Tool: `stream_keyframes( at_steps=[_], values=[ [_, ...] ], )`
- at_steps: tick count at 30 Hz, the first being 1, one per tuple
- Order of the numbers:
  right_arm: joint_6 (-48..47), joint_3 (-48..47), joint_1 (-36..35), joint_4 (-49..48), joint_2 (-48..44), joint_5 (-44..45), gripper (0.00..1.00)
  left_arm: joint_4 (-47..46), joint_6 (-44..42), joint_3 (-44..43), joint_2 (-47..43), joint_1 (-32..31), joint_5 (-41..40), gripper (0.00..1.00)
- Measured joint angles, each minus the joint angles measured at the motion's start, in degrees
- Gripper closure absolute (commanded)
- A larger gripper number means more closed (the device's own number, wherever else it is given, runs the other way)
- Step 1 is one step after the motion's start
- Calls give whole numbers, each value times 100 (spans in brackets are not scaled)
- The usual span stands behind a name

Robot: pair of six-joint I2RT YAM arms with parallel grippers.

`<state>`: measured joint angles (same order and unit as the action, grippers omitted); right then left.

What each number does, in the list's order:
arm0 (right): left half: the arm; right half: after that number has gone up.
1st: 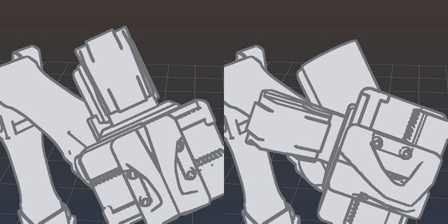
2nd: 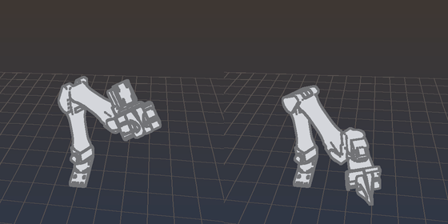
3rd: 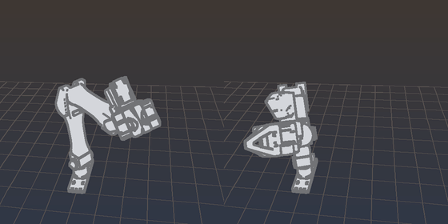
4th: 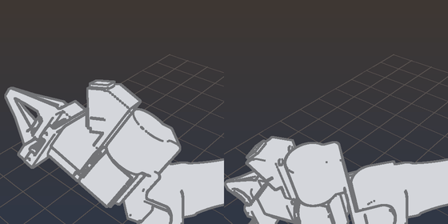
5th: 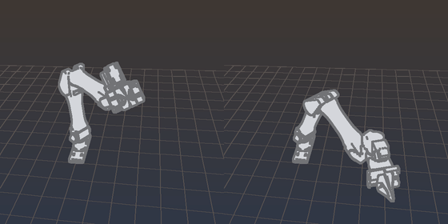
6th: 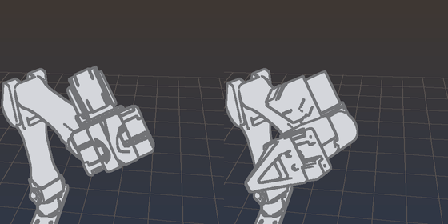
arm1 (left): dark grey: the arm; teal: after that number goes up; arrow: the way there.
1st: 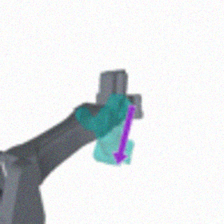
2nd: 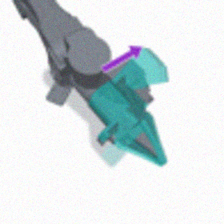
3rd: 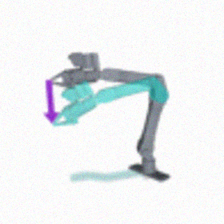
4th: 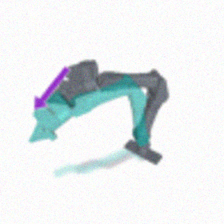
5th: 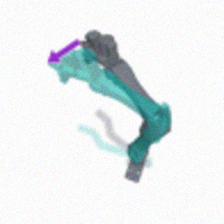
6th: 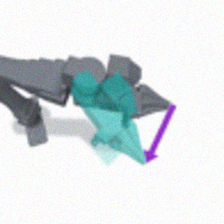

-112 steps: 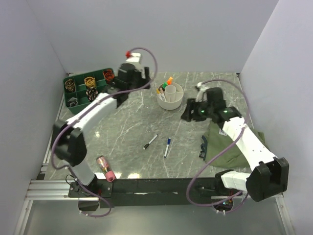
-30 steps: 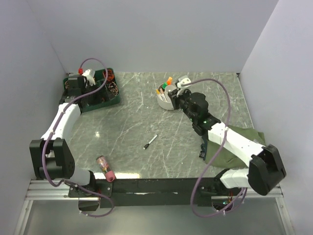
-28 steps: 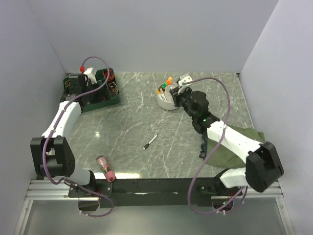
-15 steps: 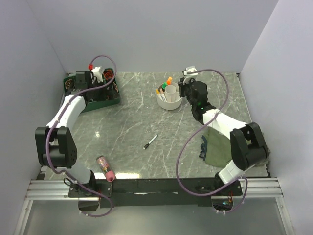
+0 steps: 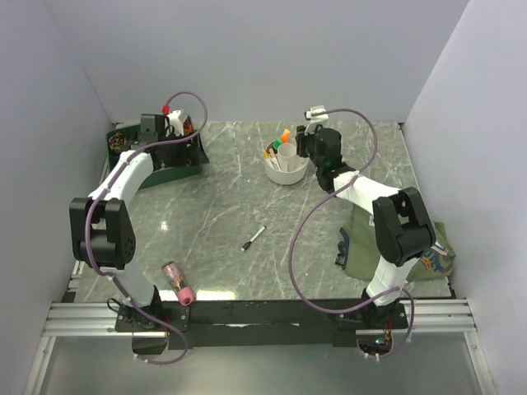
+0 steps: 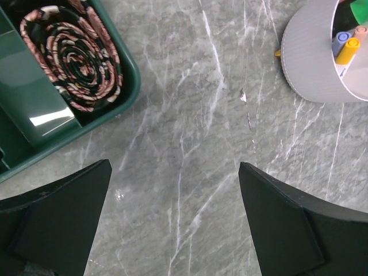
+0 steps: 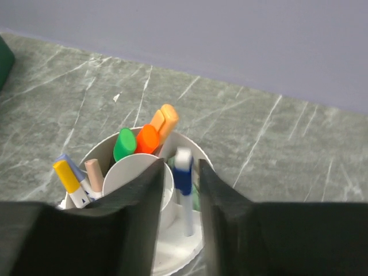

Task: Sort the stationery into containers
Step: Place the pen in the storage box.

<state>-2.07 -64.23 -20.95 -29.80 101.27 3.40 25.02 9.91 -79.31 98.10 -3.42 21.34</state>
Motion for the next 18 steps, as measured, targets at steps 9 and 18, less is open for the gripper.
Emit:
stream_keyframes(
  at_steps=[9, 18],
  values=[
    [103, -120, 96, 909, -494, 13, 53, -26, 94, 136, -116, -85, 92, 0],
    [111, -87, 55, 2544, -2133, -1200, 48, 260, -83, 776, -1051, -763, 181, 1]
  ],
)
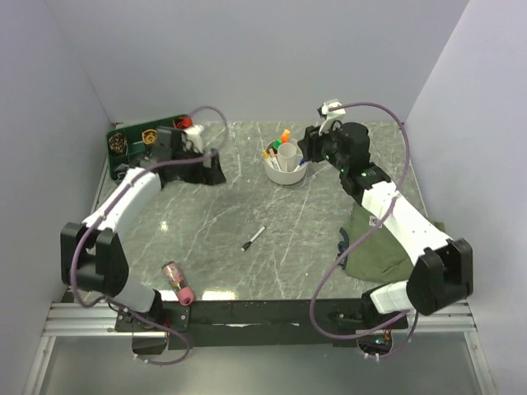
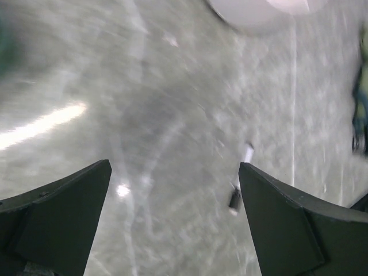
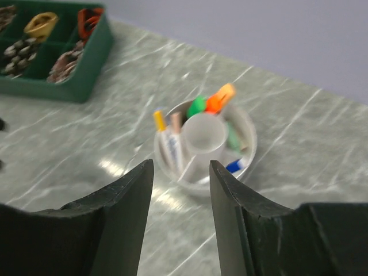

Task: Sort the stationery into containers
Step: Place the pen in the storage box, then pick up the pen from the center of the board.

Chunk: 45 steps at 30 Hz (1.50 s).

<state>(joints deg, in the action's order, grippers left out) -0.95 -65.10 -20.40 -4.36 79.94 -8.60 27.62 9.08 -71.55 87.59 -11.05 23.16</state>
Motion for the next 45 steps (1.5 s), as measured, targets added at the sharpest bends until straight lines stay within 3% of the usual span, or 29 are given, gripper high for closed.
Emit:
stream_keyframes(
  at_steps=[5, 8, 13, 16, 17, 20, 23, 27, 31, 39, 45],
  values=[
    [507, 26, -46, 992, -275, -378, 48, 205, -308, 568, -382, -1353, -190, 23],
    [699, 365, -46, 1360, -411, -481, 48, 363, -382, 780, -376, -1788, -273, 31],
    [448, 857, -46, 1915, -1010, -817, 48, 461, -306, 1047, -286, -1921, -529, 31],
    [-435, 1027, -118, 2188, -1447, -1519, 45, 481, -170, 1163, -267, -1897, -697, 25],
    [-859, 1049, -223, 2343, -1541, -1753, 44, 481, -142, 1176, -269, -1864, -745, 19],
    [-2240, 1062, -743, 2857, -1585, -2247, 44, 444, -2, 1182, -269, -1386, -789, 10],
    [-3799, 929, -1318, 3681, -1154, -2605, 44, 334, 120, 1182, -275, -367, -739, 5],
    [-5421, 181, -1781, 4677, 155, -2675, 44, 236, 201, 1187, -470, 752, -726, 2],
    [-6679, -841, -2273, 5132, 1547, -2455, 44, 208, 197, 1272, -1104, 997, -592, 1],
    [-7928, -1799, -3316, 5471, 2835, -2009, 47, 219, 243, 1513, -2247, 1851, -295, 1],
    [-8207, -1934, -3447, 5519, 3244, -1762, 50, 232, 422, 1869, -2588, 2214, -55, 1]
  ],
)
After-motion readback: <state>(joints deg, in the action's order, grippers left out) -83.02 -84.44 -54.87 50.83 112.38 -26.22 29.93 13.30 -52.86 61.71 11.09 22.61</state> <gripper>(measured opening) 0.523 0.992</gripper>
